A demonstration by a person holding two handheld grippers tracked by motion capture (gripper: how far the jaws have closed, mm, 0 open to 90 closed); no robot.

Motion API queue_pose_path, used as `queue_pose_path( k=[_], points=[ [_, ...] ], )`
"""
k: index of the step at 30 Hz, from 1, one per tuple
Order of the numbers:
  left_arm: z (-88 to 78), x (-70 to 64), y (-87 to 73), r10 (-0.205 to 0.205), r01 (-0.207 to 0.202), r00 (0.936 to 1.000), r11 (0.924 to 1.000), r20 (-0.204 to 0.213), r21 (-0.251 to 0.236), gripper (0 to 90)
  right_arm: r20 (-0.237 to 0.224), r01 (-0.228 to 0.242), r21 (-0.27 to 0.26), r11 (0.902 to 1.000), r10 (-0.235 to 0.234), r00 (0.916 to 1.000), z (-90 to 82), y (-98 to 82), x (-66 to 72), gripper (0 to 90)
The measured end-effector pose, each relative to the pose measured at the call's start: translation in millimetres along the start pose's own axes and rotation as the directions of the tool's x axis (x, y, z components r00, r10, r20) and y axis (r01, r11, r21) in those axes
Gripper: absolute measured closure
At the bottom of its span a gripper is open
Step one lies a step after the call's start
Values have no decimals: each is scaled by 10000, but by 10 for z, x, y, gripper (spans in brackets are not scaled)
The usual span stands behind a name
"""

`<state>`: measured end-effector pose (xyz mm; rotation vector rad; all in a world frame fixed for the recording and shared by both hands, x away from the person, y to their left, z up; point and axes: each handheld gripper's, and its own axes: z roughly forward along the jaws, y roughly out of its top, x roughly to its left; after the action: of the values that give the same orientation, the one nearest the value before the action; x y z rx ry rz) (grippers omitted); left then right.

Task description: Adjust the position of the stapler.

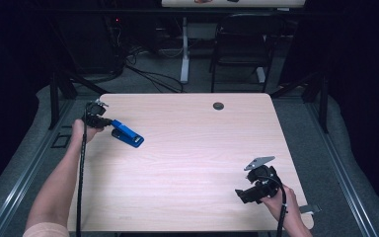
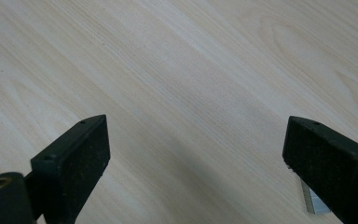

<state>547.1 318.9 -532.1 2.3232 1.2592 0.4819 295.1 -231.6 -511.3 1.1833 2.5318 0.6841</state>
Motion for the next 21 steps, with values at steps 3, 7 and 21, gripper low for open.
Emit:
queue_pose_path(
  k=[3,7,21],
  points=[
    [0,-33,20,207,-207,9997,9998,88,83,900,24,29,59,10000,-30,10000,4,3,-4,71],
    [17,-85,41,310,-311,9994,9995,129,69,900,15,48,109,9999,-48,10000,4,4,-6,72],
    [45,-251,125,815,-826,9947,9965,624,148,900,-18,54,190,9998,-54,10000,10,4,-5,72]
  ],
)
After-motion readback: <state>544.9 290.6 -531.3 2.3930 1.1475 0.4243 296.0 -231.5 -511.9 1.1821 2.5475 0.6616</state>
